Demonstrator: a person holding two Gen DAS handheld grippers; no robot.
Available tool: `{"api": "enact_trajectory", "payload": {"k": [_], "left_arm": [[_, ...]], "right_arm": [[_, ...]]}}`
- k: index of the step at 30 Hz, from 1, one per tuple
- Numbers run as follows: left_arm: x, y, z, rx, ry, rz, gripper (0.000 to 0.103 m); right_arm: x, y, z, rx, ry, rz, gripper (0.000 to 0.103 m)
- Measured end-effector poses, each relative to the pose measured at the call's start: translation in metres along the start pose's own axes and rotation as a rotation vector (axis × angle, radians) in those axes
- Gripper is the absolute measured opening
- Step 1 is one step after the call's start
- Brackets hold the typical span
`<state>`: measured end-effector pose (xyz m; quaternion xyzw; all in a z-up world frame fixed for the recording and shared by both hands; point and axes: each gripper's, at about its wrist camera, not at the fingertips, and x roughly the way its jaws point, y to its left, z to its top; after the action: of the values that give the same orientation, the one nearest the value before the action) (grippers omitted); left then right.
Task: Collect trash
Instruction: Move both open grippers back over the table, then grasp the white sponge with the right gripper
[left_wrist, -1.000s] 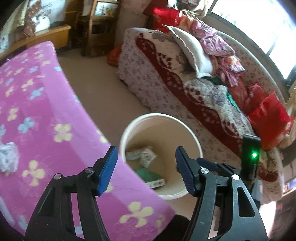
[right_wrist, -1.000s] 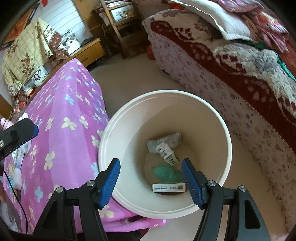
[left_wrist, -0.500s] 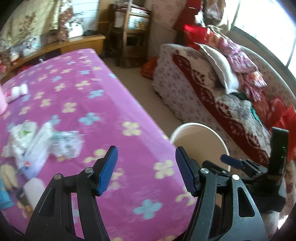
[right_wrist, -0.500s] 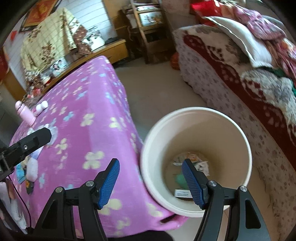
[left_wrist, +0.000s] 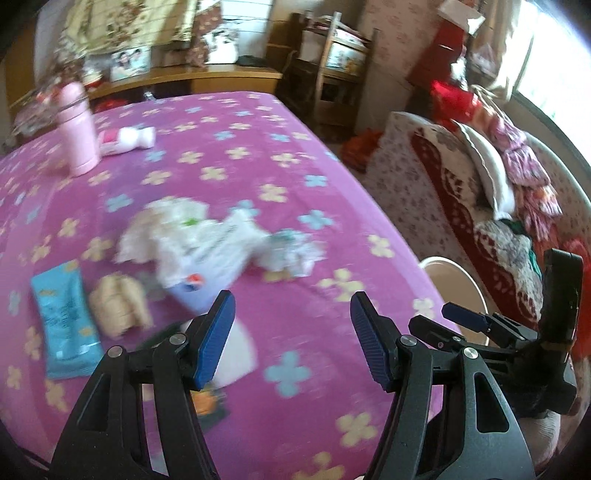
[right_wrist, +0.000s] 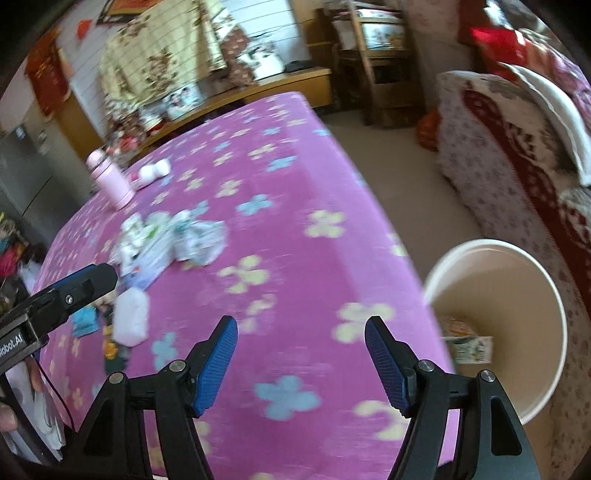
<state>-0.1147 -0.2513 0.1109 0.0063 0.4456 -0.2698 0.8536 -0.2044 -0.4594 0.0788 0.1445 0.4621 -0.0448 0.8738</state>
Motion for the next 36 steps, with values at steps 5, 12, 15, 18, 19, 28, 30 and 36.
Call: {"api": "enact_trajectory", "payload": {"k": [5,12,15,18,19,28,30,36], "left_arm": [[-0.018,0.047,-0.007,-0.053,-0.01,0.048,0.063],[-0.031,0.103,-0.018,-0.128,0.0,0.119,0.063],[-0.034,0.121,-0.023,-0.157,0.008,0.136,0.063],[-0.035,0.134,-0.027,-0.176,0.013,0.148,0.063],[-0.035,0.137,-0.029,-0.182,0.015,0.151,0.063],[-0.03,0.148,-0.029,-0.208,0.034,0.145,0.063],[-0.03,0.15,-0.029,-0.215,0.034,0.14,0.063],[-0.027,0.147,-0.027,-0.206,0.037,0.139,0.063]], "right_arm": [[0.018,0.047,0.0,-0.073,0.032,0.061,0.069],[0.038,0.096,-0.001,-0.15,0.067,0.133,0.069],[0.049,0.115,0.001,-0.182,0.082,0.158,0.069],[0.055,0.129,0.001,-0.207,0.1,0.178,0.069],[0.059,0.136,0.002,-0.218,0.106,0.188,0.069],[0.077,0.165,0.0,-0.286,0.139,0.211,0.062],[0.081,0.17,0.0,-0.303,0.149,0.213,0.054],[0.099,0.172,-0.002,-0.294,0.193,0.229,0.037]]}}
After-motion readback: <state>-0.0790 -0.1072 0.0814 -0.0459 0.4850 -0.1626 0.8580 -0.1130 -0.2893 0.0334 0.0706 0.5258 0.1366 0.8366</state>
